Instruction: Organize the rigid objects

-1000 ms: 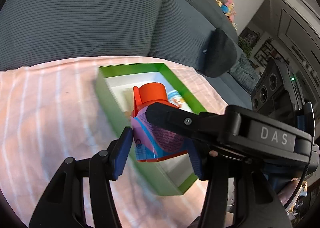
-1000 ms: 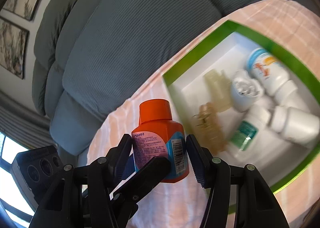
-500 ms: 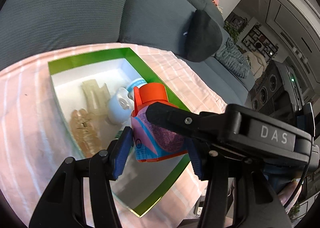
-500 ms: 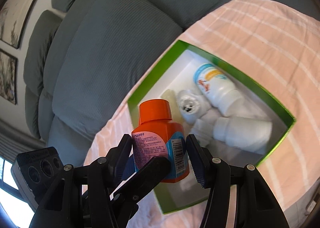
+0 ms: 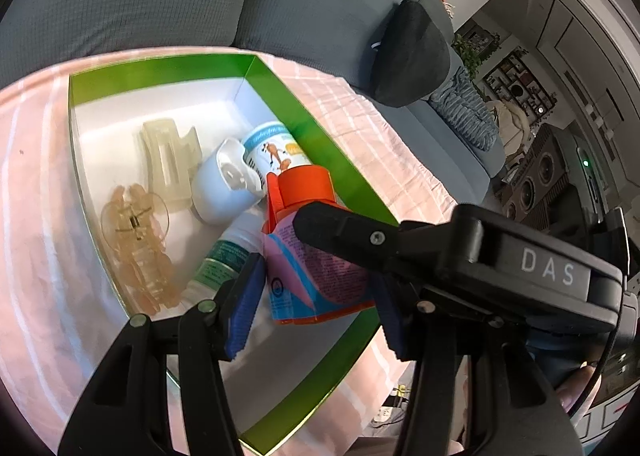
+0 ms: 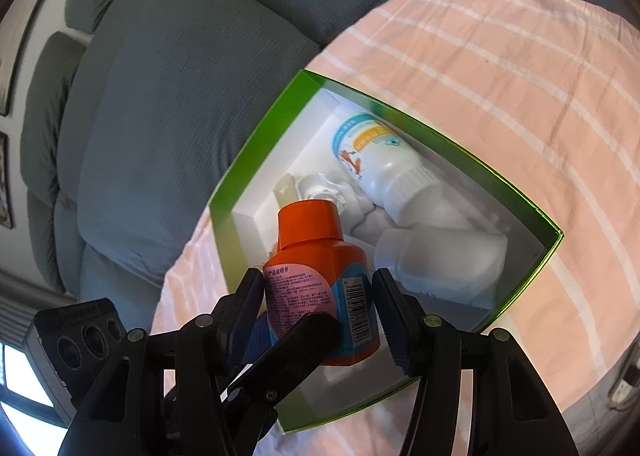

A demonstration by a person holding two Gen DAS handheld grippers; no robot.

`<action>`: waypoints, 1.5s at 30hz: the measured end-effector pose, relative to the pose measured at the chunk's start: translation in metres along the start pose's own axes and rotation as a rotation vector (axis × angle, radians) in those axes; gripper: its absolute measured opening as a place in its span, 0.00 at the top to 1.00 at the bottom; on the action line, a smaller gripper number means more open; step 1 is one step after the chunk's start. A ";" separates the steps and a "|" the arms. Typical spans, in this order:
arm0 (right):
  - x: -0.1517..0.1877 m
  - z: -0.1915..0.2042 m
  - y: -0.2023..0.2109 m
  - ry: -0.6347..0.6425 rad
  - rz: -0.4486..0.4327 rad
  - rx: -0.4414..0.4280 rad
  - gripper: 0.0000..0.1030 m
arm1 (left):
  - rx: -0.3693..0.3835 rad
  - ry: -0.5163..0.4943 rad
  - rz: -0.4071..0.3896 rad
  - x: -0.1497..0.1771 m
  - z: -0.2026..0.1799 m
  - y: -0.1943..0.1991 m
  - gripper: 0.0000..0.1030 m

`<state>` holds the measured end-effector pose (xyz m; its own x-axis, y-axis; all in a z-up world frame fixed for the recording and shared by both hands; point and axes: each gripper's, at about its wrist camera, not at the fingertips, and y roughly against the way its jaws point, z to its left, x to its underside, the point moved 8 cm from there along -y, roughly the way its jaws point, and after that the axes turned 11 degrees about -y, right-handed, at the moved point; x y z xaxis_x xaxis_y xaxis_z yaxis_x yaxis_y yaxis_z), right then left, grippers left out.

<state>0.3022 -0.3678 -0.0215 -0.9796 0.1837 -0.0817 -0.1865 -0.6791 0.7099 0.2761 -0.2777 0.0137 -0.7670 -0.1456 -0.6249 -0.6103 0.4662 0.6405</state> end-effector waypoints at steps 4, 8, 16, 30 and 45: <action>-0.001 -0.003 -0.002 -0.007 0.001 0.013 0.43 | 0.001 0.000 0.005 -0.001 -0.001 0.000 0.51; -0.003 -0.006 -0.001 -0.026 -0.003 0.026 0.43 | 0.010 0.008 0.019 0.001 -0.001 -0.002 0.51; -0.005 -0.005 0.011 0.001 -0.081 0.100 0.43 | -0.023 -0.032 0.025 0.000 -0.008 0.005 0.25; -0.007 0.017 0.040 0.081 -0.233 0.146 0.29 | -0.121 -0.075 -0.004 -0.006 -0.007 0.033 0.13; -0.009 0.018 0.042 0.087 -0.243 0.148 0.23 | -0.195 -0.073 -0.023 -0.004 0.002 0.046 0.01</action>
<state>0.3049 -0.3851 0.0213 -0.9115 0.2624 -0.3167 -0.4097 -0.5104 0.7561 0.2518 -0.2536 0.0444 -0.7402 -0.0873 -0.6667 -0.6599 0.2847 0.6954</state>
